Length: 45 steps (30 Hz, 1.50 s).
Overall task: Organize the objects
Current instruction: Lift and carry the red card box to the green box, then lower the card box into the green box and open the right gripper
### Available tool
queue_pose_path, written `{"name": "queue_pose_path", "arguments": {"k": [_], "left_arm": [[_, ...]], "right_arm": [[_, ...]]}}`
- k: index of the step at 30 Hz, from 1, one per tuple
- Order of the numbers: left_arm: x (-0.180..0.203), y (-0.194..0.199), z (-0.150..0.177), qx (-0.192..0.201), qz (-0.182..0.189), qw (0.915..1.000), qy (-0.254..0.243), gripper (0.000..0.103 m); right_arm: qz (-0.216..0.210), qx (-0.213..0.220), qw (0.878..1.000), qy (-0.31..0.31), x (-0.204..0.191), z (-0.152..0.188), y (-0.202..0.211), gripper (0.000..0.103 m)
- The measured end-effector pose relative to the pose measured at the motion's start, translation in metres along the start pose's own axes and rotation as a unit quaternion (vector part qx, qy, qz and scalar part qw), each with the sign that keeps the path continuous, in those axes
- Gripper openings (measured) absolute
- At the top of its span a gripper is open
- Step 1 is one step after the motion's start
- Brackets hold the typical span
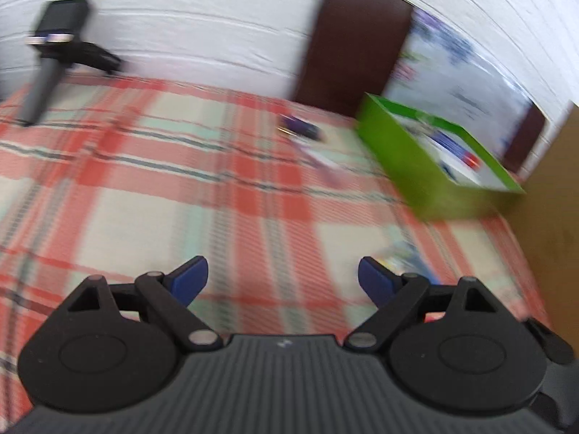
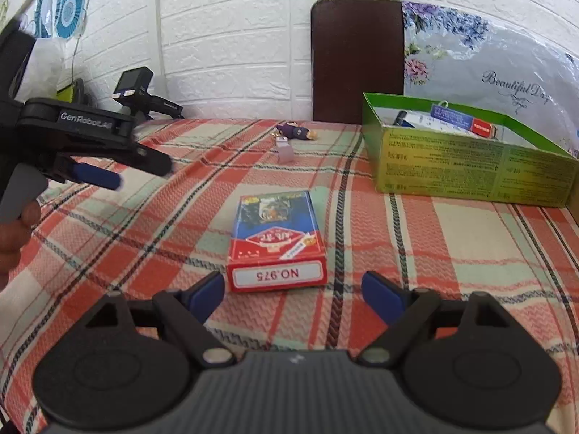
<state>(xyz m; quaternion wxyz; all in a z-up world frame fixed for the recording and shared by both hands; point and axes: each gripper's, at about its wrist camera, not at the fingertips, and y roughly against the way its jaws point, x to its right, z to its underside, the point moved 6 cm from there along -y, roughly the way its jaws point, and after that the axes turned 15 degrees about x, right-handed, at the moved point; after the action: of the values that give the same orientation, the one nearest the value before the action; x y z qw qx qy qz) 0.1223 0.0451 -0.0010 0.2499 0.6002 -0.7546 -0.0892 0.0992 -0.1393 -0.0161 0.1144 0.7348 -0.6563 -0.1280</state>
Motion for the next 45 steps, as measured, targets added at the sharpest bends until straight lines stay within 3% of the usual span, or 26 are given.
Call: {"name": "queue_pose_path", "arguments": {"k": [4,8,9,10,11,13,17,24,34,37,40,43,45], "left_arm": [[0.035,-0.010,0.018,-0.051,0.045,0.9974,0.023,0.089],[0.046,-0.025,0.033,-0.093,0.068,0.9917,0.056,0.076],[0.048,-0.029,0.035,-0.095,0.067,0.9913,0.062,0.075],[0.049,-0.030,0.036,-0.087,0.065,0.9923,0.059,0.072],[0.051,-0.032,0.037,-0.083,0.065,0.9931,0.052,0.064],[0.058,-0.036,0.036,-0.081,0.066,0.9936,0.042,0.046],[0.067,-0.033,0.024,-0.075,0.083,0.9924,0.052,0.038],[0.115,-0.023,-0.036,0.022,0.110,0.9933,-0.026,0.038],[0.172,-0.101,-0.085,0.029,0.134,0.9882,-0.068,0.038],[0.178,-0.124,-0.091,0.031,0.111,0.9903,-0.078,0.052],[0.171,-0.136,-0.093,0.026,0.097,0.9934,-0.054,0.056],[0.164,-0.131,-0.091,0.033,0.103,0.9928,-0.051,0.070],[0.164,-0.126,-0.089,0.043,0.091,0.9930,-0.063,0.070]], "right_arm": [[-0.004,0.000,1.000,0.013,-0.005,0.000,-0.003,0.086],[-0.011,0.000,1.000,0.017,-0.006,-0.002,-0.011,0.080],[-0.013,-0.002,1.000,0.019,-0.006,-0.002,-0.014,0.077],[-0.019,-0.008,1.000,0.019,-0.006,-0.001,-0.019,0.066],[-0.025,-0.017,0.999,0.017,-0.005,0.001,-0.025,0.061],[-0.034,-0.013,0.999,0.008,-0.004,0.000,-0.030,0.060],[-0.025,0.008,1.000,-0.006,0.001,-0.003,-0.024,0.060],[0.002,0.113,0.994,-0.002,0.026,-0.055,-0.011,0.060],[0.059,0.143,0.988,-0.012,0.105,-0.096,-0.066,0.060],[0.100,0.139,0.985,0.000,0.132,-0.102,-0.096,0.063],[0.155,0.134,0.979,0.017,0.157,-0.102,-0.121,0.080],[0.141,0.145,0.979,-0.016,0.164,-0.098,-0.113,0.081],[0.146,0.149,0.978,-0.018,0.160,-0.093,-0.107,0.080]]}}
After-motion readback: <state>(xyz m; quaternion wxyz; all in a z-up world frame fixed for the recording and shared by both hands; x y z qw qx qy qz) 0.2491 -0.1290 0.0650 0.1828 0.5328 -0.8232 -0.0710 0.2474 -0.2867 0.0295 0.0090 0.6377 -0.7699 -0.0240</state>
